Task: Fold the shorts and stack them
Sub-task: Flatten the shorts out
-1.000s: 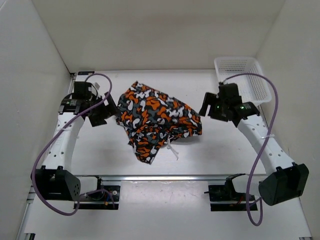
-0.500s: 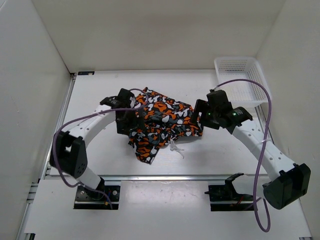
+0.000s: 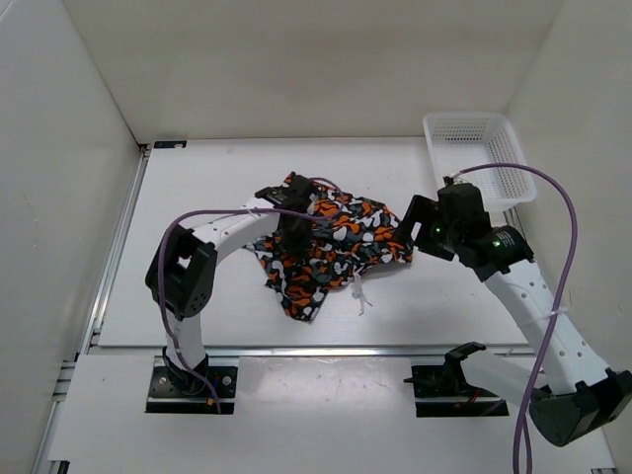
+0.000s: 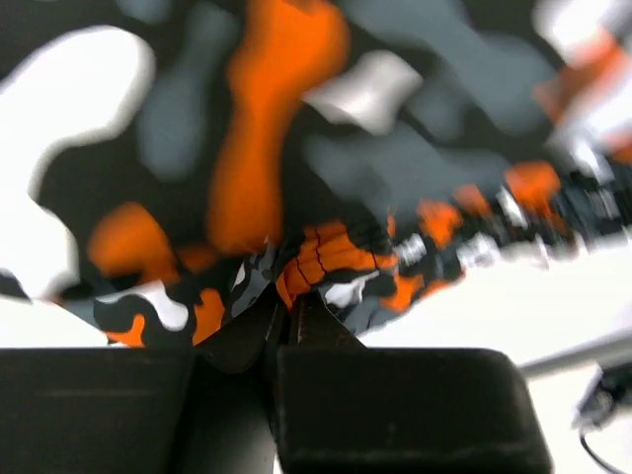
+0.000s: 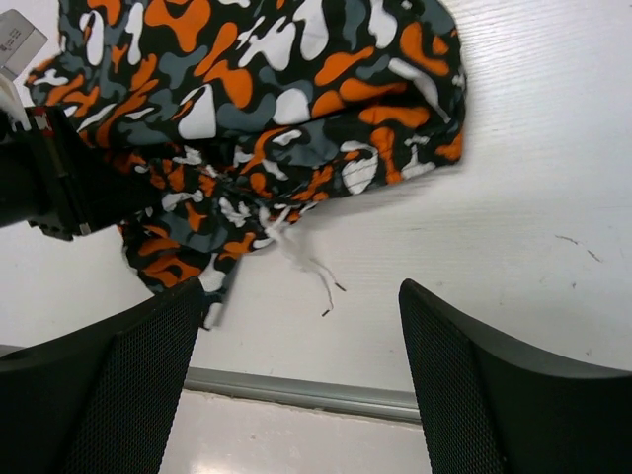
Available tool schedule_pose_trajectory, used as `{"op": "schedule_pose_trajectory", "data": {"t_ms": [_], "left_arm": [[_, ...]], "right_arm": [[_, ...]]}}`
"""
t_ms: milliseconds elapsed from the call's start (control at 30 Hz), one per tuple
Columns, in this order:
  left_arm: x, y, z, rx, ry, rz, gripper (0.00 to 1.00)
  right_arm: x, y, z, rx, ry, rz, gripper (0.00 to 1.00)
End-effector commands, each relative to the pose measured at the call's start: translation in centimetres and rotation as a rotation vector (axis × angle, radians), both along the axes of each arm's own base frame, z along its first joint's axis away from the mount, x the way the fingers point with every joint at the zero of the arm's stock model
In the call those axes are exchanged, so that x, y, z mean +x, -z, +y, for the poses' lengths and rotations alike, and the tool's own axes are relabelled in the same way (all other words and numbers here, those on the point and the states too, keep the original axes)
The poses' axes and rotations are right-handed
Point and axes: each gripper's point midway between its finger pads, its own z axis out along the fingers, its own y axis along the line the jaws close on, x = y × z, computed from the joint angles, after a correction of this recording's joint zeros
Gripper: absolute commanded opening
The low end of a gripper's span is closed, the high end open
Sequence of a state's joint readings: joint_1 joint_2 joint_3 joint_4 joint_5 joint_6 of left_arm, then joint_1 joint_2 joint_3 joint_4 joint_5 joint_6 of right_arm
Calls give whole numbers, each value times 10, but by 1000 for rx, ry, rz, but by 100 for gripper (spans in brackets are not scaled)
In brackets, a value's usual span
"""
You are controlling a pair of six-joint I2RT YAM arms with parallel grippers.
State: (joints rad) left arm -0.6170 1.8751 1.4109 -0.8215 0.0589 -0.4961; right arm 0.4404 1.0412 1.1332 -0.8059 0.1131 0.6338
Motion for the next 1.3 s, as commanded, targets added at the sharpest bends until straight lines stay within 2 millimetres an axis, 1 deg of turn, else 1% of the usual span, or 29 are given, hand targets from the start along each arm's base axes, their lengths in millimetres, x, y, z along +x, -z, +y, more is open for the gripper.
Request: {"op": "schedule_pose_trajectory", "data": {"t_ms": [0, 33, 67, 133, 200, 267, 300, 333, 367, 400, 433, 467, 500, 567, 633, 667, 700, 733, 767, 800, 833, 900, 933, 1000, 1033, 1067, 1133, 1167, 1267], "left_arm": [[-6, -66, -53, -159, 134, -139, 10], [-16, -75, -66, -198, 174, -134, 10], [-35, -79, -85, -222, 238, -126, 10], [-53, -101, -110, -281, 312, -147, 10], [-82, -120, -138, -318, 405, -150, 10], [-98, -134, -154, -336, 456, -157, 10], [-94, -146, -161, -355, 458, -177, 14], [-103, -153, -166, -385, 486, -157, 22], [-104, -154, -170, -398, 494, -149, 60], [-103, -158, -171, -404, 495, -155, 78], [-103, -155, -168, -388, 488, -153, 89], [-101, -155, -167, -381, 483, -160, 95], [-95, -158, -161, -382, 453, -158, 100], [-87, -157, -150, -369, 412, -161, 100], [-73, -156, -128, -353, 341, -170, 100], [-68, -154, -117, -331, 302, -173, 99], [-58, -160, -102, -328, 249, -195, 97], [-58, -145, -87, -294, 198, -166, 89], [-53, -138, -73, -265, 150, -170, 86], [-46, -139, -53, -256, 88, -182, 81], [-51, -114, -35, -208, 27, -133, 78], [-53, -94, -11, -171, -42, -97, 79], [-59, -72, 7, -141, -84, -45, 85], [-65, -56, 16, -138, -109, -7, 94], [-70, -47, 19, -128, -119, 9, 96], [-78, -33, 23, -118, -125, 42, 96], [-83, -22, 26, -110, -149, 64, 96], [-87, -12, 32, -94, -172, 88, 96], [-85, 7, 42, -31, -197, 100, 96]], "right_arm": [[-6, -15, -14, -4, 36, -31, 84], [-7, -13, -18, -4, 48, -31, 84], [-8, -8, -22, -12, 60, -14, 84], [-12, -4, -26, -16, 71, -4, 84], [-19, 0, -31, -11, 85, 16, 84], [-23, 9, -42, -12, 148, 35, 84], [-28, 6, -49, -4, 180, 15, 84], [-32, 12, -54, -8, 209, 16, 84], [-36, 13, -60, -2, 256, 8, 84], [-44, 9, -65, 16, 278, -19, 84], [-48, 15, -67, 20, 295, -18, 84], [-54, 12, -69, 43, 304, -43, 84], [-56, 15, -68, 56, 304, -38, 84], [-63, 33, -65, 55, 286, 6, 84], [-67, 47, -58, 66, 264, 67, 84], [-71, 62, -52, 69, 238, 128, 84], [-74, 69, -49, 71, 225, 161, 84], [-73, 73, -43, 91, 217, 173, 86], [-76, 85, -41, 89, 207, 212, 86], [-78, 89, -37, 110, 199, 229, 86], [-79, 90, -26, 154, 160, 238, 86], [-86, 107, -19, 187, 149, 293, 87], [-86, 110, -17, 199, 138, 294, 87], [-94, 124, -10, 228, 118, 338, 88], [-96, 128, -7, 240, 109, 349, 88], [-95, 136, -4, 251, 98, 356, 89], [-98, 141, 5, 288, 78, 393, 89], [-93, 141, 10, 314, 71, 382, 89], [-92, 150, 18, 352, 49, 397, 89]]}}
